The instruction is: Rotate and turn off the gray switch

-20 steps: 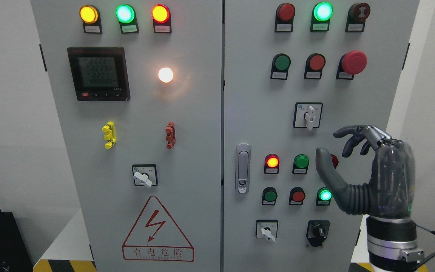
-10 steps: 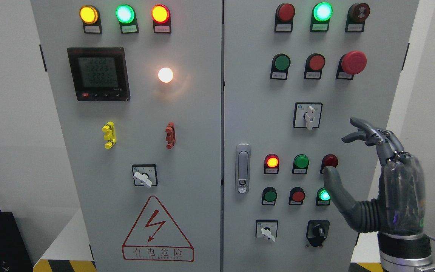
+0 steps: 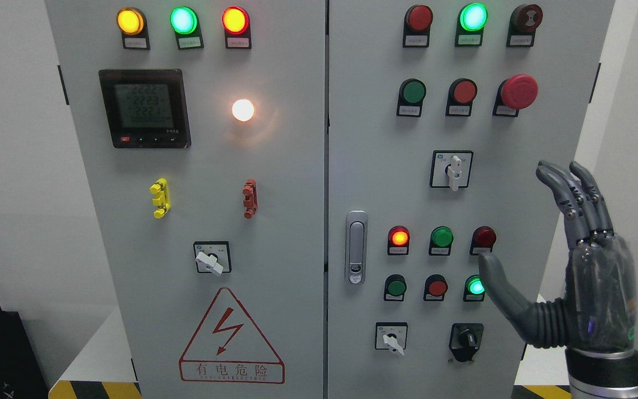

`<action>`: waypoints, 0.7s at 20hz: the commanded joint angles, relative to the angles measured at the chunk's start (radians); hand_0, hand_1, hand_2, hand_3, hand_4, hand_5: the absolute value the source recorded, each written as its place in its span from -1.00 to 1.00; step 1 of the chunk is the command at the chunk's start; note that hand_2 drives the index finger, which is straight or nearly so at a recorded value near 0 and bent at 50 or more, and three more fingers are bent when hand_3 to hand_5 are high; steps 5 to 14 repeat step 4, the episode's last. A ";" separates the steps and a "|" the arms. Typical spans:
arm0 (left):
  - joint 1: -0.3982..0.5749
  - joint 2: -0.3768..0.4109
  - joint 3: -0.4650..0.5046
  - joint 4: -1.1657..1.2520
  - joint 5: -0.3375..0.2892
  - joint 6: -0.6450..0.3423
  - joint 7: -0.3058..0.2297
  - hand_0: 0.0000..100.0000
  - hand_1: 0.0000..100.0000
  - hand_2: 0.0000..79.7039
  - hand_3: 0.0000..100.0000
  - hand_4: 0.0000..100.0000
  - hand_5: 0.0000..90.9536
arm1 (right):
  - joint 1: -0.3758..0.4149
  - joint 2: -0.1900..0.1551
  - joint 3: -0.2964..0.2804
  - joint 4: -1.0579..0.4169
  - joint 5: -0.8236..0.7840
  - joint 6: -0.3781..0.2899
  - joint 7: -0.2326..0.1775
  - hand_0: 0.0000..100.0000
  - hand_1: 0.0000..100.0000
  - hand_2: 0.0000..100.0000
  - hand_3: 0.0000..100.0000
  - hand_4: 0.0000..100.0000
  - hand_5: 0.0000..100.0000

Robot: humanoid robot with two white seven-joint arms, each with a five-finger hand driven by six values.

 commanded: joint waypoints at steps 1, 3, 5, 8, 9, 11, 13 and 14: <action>-0.009 0.000 0.008 -0.026 0.020 0.001 0.000 -0.76 -0.22 -1.00 -1.00 -1.00 -1.00 | 0.009 -0.014 -0.010 -0.010 0.000 0.001 0.000 -0.42 -0.29 -0.72 -0.70 -1.00 -1.00; -0.009 0.000 0.008 -0.026 0.020 0.001 0.000 -0.76 -0.22 -1.00 -1.00 -1.00 -1.00 | 0.009 -0.013 -0.010 -0.010 0.000 0.001 0.000 -0.41 -0.28 -0.72 -0.69 -1.00 -1.00; -0.009 -0.001 0.008 -0.026 0.020 0.001 0.000 -0.76 -0.22 -1.00 -1.00 -1.00 -1.00 | 0.010 -0.013 -0.010 -0.010 0.000 0.001 0.000 -0.41 -0.28 -0.72 -0.69 -1.00 -1.00; -0.009 -0.001 0.008 -0.026 0.020 0.001 0.000 -0.76 -0.22 -1.00 -1.00 -1.00 -1.00 | 0.010 -0.013 -0.010 -0.010 0.000 0.001 0.000 -0.41 -0.28 -0.72 -0.69 -1.00 -1.00; -0.009 -0.001 0.008 -0.026 0.020 0.001 0.000 -0.76 -0.22 -1.00 -1.00 -1.00 -1.00 | 0.010 -0.013 -0.010 -0.010 0.000 0.001 0.000 -0.41 -0.28 -0.72 -0.69 -1.00 -1.00; -0.009 -0.001 0.008 -0.026 0.020 0.001 0.000 -0.76 -0.22 -1.00 -1.00 -1.00 -1.00 | 0.010 -0.013 -0.010 -0.010 0.000 0.001 0.000 -0.41 -0.28 -0.72 -0.69 -1.00 -1.00; -0.009 -0.001 0.008 -0.026 0.020 0.001 0.000 -0.76 -0.22 -1.00 -1.00 -1.00 -1.00 | 0.010 -0.013 -0.010 -0.010 0.000 0.001 0.000 -0.41 -0.28 -0.72 -0.69 -1.00 -1.00; -0.009 -0.001 0.008 -0.026 0.020 0.001 0.000 -0.76 -0.22 -1.00 -1.00 -1.00 -1.00 | 0.010 -0.013 -0.010 -0.010 0.000 0.001 0.000 -0.41 -0.28 -0.72 -0.69 -1.00 -1.00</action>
